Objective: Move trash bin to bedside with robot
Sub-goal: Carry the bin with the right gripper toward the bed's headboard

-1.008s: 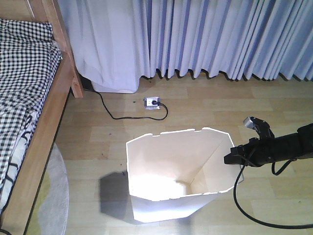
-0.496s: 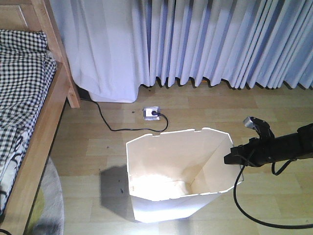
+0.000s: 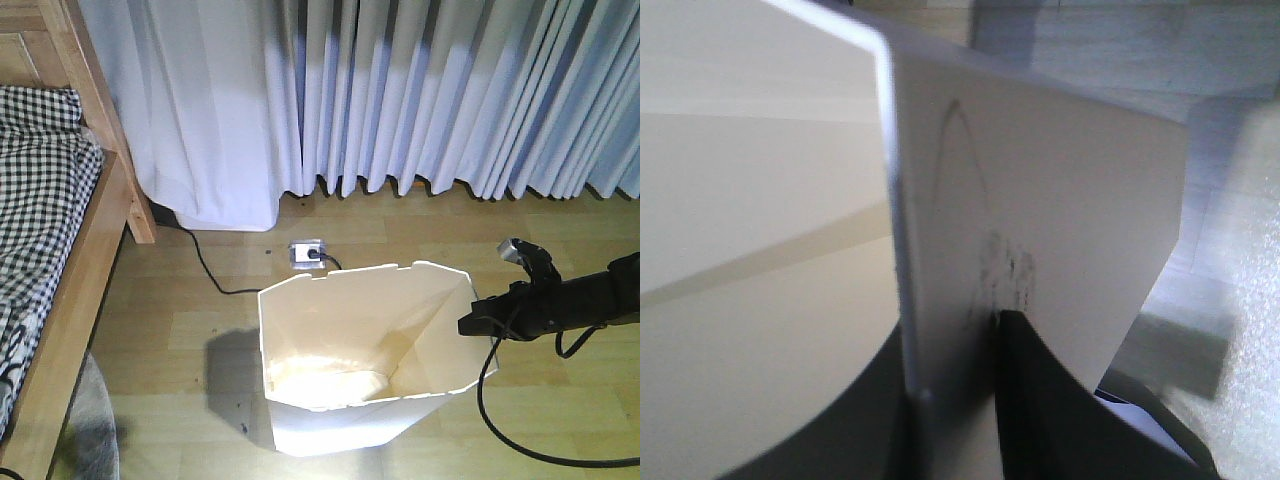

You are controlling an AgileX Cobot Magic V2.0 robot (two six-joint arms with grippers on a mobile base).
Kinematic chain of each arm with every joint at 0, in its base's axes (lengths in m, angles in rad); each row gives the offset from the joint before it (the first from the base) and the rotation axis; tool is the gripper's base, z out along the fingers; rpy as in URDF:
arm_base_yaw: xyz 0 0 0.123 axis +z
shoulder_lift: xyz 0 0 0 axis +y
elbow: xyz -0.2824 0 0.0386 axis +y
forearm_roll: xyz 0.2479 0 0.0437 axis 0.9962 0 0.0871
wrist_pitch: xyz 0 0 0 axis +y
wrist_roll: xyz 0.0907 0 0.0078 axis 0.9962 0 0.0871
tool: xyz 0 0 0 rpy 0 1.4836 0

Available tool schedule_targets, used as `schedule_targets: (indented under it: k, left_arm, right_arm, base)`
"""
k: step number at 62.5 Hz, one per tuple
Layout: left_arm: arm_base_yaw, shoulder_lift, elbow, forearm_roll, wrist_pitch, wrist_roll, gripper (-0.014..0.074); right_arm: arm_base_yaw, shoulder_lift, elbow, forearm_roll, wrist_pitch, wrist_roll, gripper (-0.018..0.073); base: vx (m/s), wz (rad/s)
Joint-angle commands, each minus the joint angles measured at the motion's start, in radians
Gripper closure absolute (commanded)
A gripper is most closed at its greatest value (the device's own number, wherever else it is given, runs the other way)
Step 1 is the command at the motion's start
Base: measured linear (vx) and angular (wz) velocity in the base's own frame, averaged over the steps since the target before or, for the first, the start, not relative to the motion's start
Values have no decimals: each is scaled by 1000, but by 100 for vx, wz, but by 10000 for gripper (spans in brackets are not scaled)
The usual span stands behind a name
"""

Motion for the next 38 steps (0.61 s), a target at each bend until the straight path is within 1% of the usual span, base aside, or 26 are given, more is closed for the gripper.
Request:
schedule_targets:
  k: [1, 38]
  left_arm:
    - [-3, -7, 12, -10, -74, -14, 603]
    - [-3, -7, 12, -10, -74, -14, 603]
  right_arm:
    - [0, -71, -12, 67, 242, 3, 561]
    - [0, -71, -12, 67, 242, 3, 561]
  base:
    - [19, 0]
    - [19, 5]
